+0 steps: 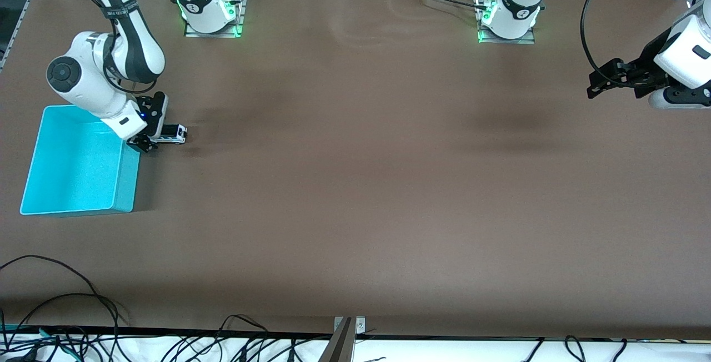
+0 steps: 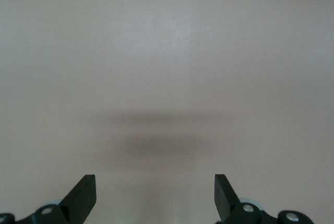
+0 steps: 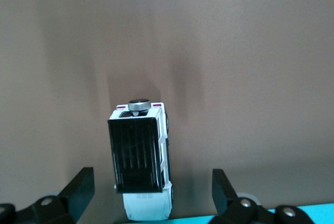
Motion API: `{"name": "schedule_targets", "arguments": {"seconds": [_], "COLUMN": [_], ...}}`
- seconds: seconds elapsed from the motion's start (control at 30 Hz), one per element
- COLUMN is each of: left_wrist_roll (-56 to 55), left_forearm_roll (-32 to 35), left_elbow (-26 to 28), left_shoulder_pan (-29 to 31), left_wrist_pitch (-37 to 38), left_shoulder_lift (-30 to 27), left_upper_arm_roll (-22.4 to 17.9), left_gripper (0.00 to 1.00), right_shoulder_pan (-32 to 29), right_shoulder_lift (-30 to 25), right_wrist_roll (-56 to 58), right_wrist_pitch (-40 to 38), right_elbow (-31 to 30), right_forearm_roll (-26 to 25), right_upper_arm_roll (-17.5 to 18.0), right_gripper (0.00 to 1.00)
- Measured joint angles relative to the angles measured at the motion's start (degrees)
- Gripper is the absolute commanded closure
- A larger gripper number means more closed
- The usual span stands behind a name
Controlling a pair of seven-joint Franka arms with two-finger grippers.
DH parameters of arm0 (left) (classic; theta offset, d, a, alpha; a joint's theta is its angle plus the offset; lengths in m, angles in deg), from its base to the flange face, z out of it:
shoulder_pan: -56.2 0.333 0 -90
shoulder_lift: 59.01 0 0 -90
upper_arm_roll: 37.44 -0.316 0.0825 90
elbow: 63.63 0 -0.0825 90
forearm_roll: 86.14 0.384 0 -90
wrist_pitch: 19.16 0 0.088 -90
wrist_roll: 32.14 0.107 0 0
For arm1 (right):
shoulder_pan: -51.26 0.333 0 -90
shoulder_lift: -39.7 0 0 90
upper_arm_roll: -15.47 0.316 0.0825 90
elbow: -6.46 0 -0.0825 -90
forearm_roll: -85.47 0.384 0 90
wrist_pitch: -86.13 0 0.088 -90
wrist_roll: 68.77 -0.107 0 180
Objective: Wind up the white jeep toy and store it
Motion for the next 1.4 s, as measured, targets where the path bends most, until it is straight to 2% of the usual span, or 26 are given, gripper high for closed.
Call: {"name": "schedule_targets", "arguments": {"seconds": [0.4,0.6,0.67,0.93,1.17,1.4], "left_wrist_roll": [0.0,0.0,0.0,0.0,0.0,0.0], "left_forearm_roll": [0.0,0.0,0.0,0.0,0.0,0.0], "left_elbow": [-1.54,-1.64,-1.64,-1.64,-1.64,-1.68], "left_shoulder_pan": [0.15,0.15,0.15,0.11,0.14,0.13], "left_wrist_pitch": [0.13,0.15,0.16,0.37,2.04,2.47], "left_shoulder_lift": [0.01,0.08,0.12,0.23,0.29,0.3], "left_upper_arm_roll": [-0.08,-0.07,-0.07,0.05,0.01,0.04], "left_gripper": [0.0,0.0,0.0,0.0,0.0,0.0], "right_shoulder_pan": [0.0,0.0,0.0,0.0,0.0,0.06], "right_shoulder_lift": [2.83,3.64,3.93,4.78,4.7,4.67], "right_wrist_roll": [2.22,2.38,2.46,2.6,2.62,2.63], "right_wrist_pitch": [2.74,3.38,3.76,4.48,4.49,4.51], "right_elbow": [-0.03,-0.09,-0.2,-0.48,-0.67,-0.66], "right_forearm_roll": [0.0,0.0,0.0,0.0,0.0,0.0], "right_upper_arm_roll": [0.0,-0.01,-0.01,-0.01,-0.01,0.21], "right_gripper": [0.0,0.04,0.1,0.49,0.75,0.76]}}
